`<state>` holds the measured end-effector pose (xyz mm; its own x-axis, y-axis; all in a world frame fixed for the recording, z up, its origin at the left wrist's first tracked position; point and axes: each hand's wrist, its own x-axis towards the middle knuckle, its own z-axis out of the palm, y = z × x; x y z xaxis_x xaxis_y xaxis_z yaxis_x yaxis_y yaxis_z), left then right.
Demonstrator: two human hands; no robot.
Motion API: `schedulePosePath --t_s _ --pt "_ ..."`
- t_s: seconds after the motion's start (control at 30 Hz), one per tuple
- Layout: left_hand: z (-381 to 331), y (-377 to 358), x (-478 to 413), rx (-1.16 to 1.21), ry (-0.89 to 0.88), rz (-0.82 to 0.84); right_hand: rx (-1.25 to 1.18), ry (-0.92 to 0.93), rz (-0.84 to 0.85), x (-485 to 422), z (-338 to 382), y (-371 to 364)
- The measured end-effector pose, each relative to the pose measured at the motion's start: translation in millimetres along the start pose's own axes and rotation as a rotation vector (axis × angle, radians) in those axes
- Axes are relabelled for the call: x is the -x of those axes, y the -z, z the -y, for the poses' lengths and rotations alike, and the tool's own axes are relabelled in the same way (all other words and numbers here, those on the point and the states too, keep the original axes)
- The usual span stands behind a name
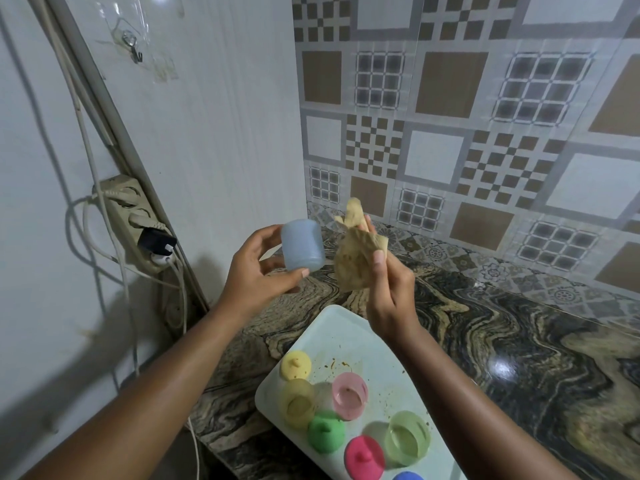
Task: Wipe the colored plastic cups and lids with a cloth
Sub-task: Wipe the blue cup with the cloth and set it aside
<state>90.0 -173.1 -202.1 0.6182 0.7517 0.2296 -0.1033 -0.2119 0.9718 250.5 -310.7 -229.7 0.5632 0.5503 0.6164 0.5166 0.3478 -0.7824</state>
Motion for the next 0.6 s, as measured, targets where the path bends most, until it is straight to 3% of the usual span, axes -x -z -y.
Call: schedulePosePath --t_s 0.23,0.43,0.6 --pt "-6.4 -8.3 2.5 -0.037 -0.009 0.030 -0.003 0.013 0.100 -25.6 18.8 -14.2" --pt "-14.6 -12.4 3.3 -0.160 -0.070 0.005 0.216 0.049 0.364 -25.1 28.1 -19.7" --pt "-15.1 -11.1 2.9 -0.216 -0.090 -0.030 0.304 0.141 0.440 -14.2 25.3 -15.9"
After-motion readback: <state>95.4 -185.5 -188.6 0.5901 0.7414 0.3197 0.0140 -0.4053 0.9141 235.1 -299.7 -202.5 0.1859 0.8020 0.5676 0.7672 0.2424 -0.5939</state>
